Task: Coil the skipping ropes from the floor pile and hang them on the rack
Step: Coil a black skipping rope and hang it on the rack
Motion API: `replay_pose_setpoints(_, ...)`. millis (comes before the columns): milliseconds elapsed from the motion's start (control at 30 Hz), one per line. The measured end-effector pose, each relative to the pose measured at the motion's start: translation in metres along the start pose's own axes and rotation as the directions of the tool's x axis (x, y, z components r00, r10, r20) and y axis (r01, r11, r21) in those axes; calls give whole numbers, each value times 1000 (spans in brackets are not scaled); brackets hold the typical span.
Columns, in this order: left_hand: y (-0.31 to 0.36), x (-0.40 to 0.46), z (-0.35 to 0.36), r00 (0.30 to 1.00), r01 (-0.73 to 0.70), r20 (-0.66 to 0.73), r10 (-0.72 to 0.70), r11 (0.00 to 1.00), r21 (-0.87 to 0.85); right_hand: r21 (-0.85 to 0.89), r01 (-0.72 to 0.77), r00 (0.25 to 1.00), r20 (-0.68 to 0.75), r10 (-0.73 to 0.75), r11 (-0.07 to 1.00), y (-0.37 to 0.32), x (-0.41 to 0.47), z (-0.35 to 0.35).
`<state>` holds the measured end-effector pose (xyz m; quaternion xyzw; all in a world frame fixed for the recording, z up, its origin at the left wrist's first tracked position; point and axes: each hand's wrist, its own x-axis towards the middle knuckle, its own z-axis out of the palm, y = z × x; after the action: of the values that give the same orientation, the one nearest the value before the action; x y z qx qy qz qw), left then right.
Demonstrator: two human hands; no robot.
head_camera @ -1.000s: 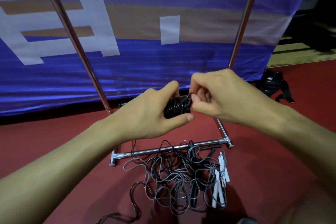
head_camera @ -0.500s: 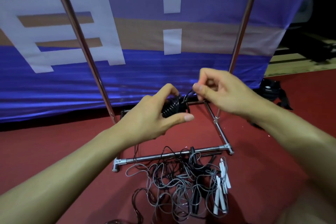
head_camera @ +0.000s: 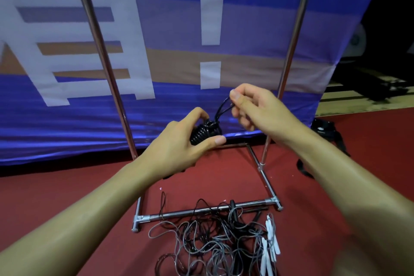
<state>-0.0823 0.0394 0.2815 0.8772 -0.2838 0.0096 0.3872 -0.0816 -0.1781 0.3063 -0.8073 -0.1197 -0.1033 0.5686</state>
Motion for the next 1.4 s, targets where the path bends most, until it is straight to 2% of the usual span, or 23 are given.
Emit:
replay_pose_setpoints(67,0,-5,-2,1000,-18,7,18,999,36,-81,45,993,112,-36,996,-8,1,7)
replay_pose_setpoints(167,1,-11,-2,999,-40,19,38,995,88,-179,91,982,181,-58,980,-12,4,10)
replay_pose_setpoints(200,1,-12,-2,999,-39,21,37,995,91,-151,70,977,209,-37,986,-12,5,9)
replay_pose_setpoints(267,1,-15,-5,999,-30,18,29,997,75,52,-64,950,310,44,997,-8,5,5)
replay_pose_setpoints(333,2,-16,-6,1000,-25,10,25,999,45,217,-171,897,439,60,961,-3,2,4)
replay_pose_setpoints(400,3,-17,-6,999,-35,11,35,998,47,197,-149,872,488,36,969,1,1,7)
replay_pose_setpoints(500,4,-16,-4,999,-30,20,30,999,24,73,-31,904,427,-3,997,1,3,11)
replay_pose_setpoints(600,4,-9,-2,1000,-23,-11,23,1000,-10,42,-33,970,241,22,999,0,2,14)
replay_pose_setpoints(667,4,-5,0,999,-20,-26,20,1000,-20,113,-42,999,39,38,993,-3,4,13)
replay_pose_setpoints(733,4,-3,2,999,0,-40,-1,1000,-20,231,-27,986,-157,64,973,-6,11,7)
replay_pose_setpoints(800,4,-2,3,997,24,-75,-25,1000,-12,275,-6,966,-246,77,961,-10,17,0)
replay_pose_setpoints(933,7,9,-1,992,31,-123,-30,999,12,388,23,935,-335,118,921,-23,28,-5)
replay_pose_setpoints(1033,4,15,-11,988,39,-151,-39,999,-3,430,19,950,-290,119,902,-37,39,1)
replay_pose_setpoints(1167,-9,17,-37,981,46,-175,-77,983,-177,209,82,989,-135,-54,974,-66,61,5)
replay_pose_setpoints(1267,-6,23,-59,985,-11,-164,-45,946,-324,156,120,992,-53,-112,980,-97,88,-1)
replay_pose_setpoints(1400,-9,39,-84,990,-34,-141,-6,961,-275,59,180,982,43,-182,982,-128,115,1)
